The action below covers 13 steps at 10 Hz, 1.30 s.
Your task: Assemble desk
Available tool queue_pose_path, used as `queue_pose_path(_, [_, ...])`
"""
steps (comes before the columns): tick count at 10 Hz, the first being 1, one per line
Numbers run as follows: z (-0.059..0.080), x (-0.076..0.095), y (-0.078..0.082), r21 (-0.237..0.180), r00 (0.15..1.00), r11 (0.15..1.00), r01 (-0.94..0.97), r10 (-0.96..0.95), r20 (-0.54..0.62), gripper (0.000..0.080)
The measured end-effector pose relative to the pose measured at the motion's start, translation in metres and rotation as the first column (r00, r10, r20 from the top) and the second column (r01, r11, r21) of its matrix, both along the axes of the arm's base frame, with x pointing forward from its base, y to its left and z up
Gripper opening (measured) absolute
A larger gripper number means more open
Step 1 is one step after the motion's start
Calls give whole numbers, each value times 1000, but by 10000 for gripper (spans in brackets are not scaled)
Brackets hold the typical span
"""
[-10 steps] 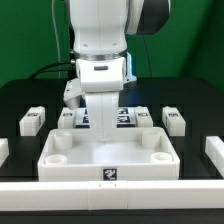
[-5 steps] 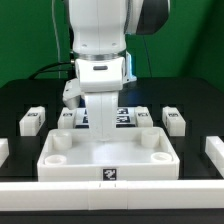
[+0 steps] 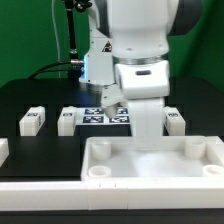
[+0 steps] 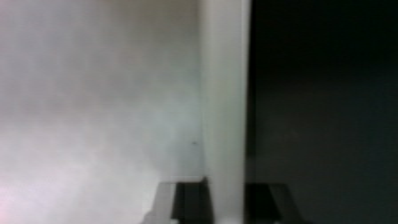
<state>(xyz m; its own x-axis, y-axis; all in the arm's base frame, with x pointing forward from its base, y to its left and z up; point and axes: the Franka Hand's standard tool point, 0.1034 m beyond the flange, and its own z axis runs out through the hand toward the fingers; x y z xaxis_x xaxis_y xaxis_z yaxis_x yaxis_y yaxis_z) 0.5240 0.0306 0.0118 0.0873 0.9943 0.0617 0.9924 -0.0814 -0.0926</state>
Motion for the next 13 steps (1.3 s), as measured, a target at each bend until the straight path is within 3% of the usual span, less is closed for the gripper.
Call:
queue_pose_path(5, [-1,-1,0,-6,1000,1000,-21,21,1,62])
queue_pose_path(7, [-1,-1,-1,-6,1000,1000,-20,20,0,307])
queue_pose_path(8, [-1,-1,-1,-6,1000,1000,-20,20,0,307])
queue_pose_path(9, [-1,-1,-1,-6,1000,1000,-19,19,0,488])
queue_pose_path(10, [-1,-1,-1,-6,1000,1000,-19,19,0,596])
queue_pose_path(13, [-1,-1,-1,-6,1000,1000,-19,19,0,646])
